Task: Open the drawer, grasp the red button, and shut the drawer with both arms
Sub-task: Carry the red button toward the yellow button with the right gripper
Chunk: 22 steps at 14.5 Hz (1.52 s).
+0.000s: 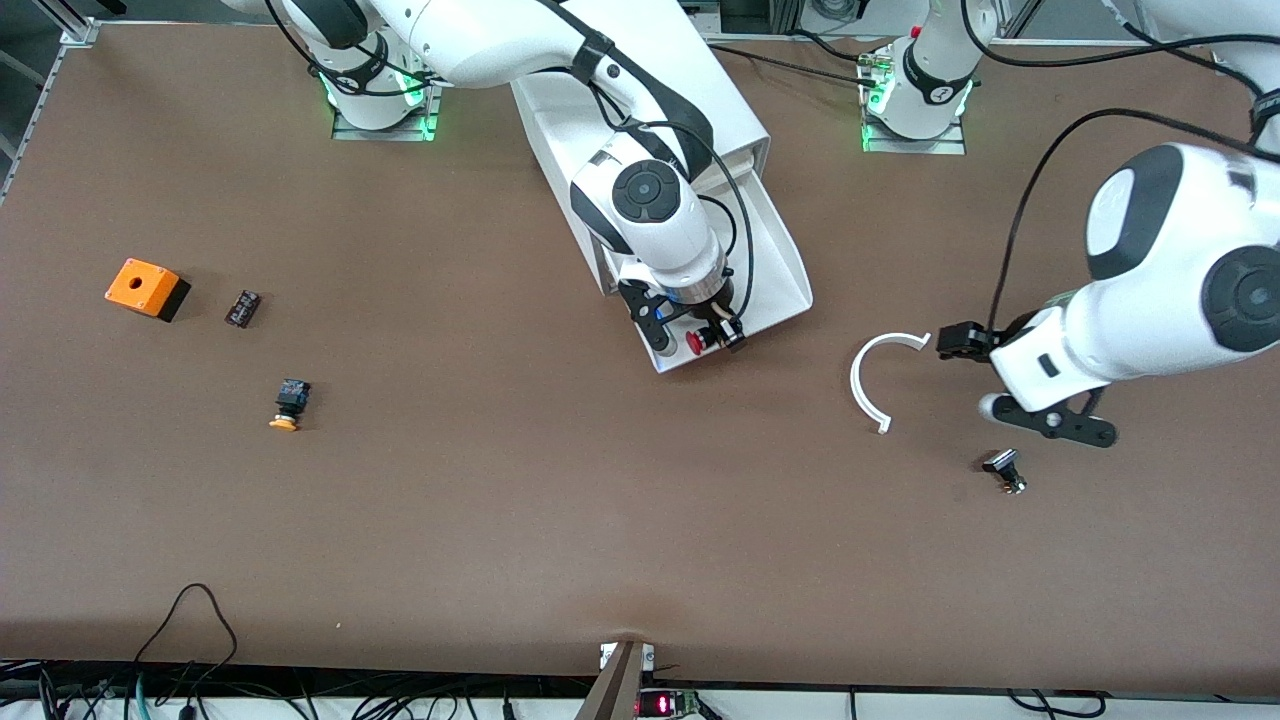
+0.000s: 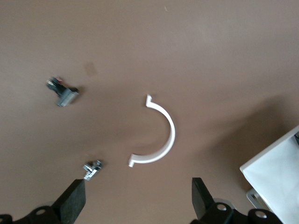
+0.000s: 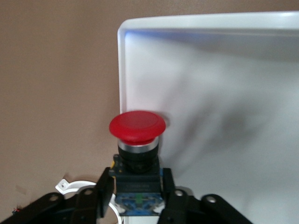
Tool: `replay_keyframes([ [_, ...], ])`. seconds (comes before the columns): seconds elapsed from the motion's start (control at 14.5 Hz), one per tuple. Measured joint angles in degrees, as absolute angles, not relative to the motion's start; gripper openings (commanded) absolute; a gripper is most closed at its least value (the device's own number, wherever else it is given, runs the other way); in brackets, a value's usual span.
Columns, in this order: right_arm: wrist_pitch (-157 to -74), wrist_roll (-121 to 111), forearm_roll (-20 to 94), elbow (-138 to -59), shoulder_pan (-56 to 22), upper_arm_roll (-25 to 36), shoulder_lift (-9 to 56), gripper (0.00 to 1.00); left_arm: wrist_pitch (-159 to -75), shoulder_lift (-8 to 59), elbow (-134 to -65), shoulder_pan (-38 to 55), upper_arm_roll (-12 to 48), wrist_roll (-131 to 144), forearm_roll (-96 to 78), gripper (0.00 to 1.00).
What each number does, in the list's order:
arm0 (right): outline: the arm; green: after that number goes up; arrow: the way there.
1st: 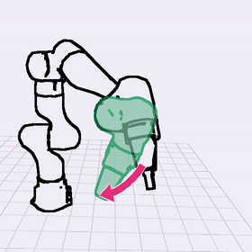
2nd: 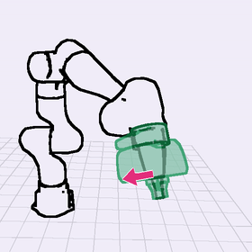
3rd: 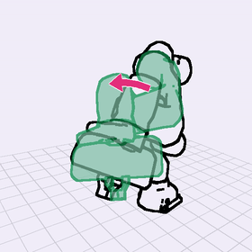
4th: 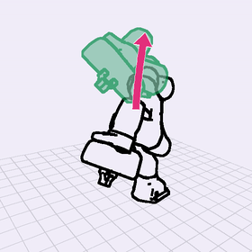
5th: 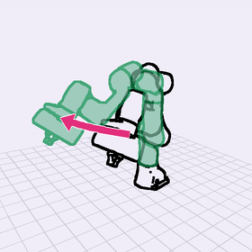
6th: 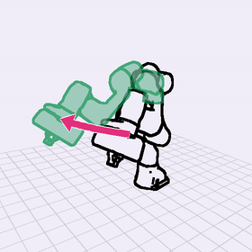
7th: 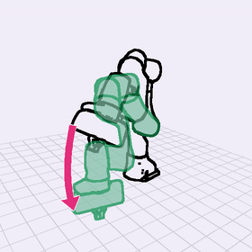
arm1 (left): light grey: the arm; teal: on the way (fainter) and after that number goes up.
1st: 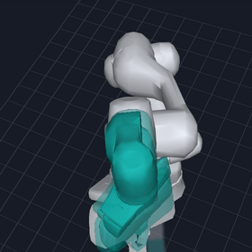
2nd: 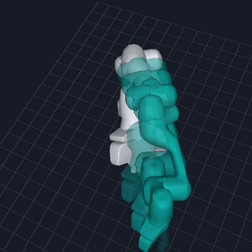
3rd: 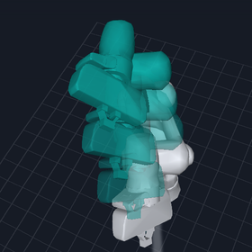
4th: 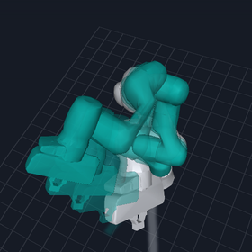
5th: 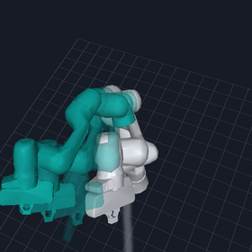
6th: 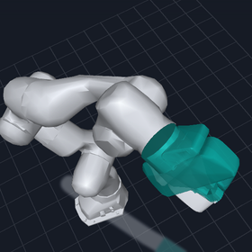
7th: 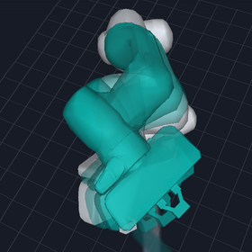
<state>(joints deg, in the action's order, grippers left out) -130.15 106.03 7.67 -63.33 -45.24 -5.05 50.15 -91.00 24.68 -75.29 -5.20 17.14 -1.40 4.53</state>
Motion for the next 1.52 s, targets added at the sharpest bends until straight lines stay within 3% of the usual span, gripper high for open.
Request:
replay_keyframes([
  [0.41,-129.14,106.15,7.67,-62.42,-45.31,-5.04,49.89,0.00,-88.98,24.97,-72.72,-5.16,17.11,6.49,4.64,0.98],
  [0.69,-120.32,105.33,7.65,-57.56,-44.59,-4.30,47.62,0.00,-90.69,23.76,-75.41,-4.81,17.67,13.75,4.64,0.95],
  [0.9,-115.42,97.75,7.64,-56.45,-43.02,-3.95,44.93,0.00,-97.97,21.58,-81.68,-4.49,18.70,21.48,4.64,0.96],
  [1.24,-106.09,72.74,7.64,-56.37,-37.21,-3.09,42.31,0.00,-119.59,22.51,-93.82,-2.54,19.59,37.82,4.64,0.98],
  [1.52,-98.61,53.04,7.64,-56.51,-29.66,-2.79,40.52,0.00,-125.28,26.76,-95.90,1.88,19.70,50.23,4.64,0.98],
])
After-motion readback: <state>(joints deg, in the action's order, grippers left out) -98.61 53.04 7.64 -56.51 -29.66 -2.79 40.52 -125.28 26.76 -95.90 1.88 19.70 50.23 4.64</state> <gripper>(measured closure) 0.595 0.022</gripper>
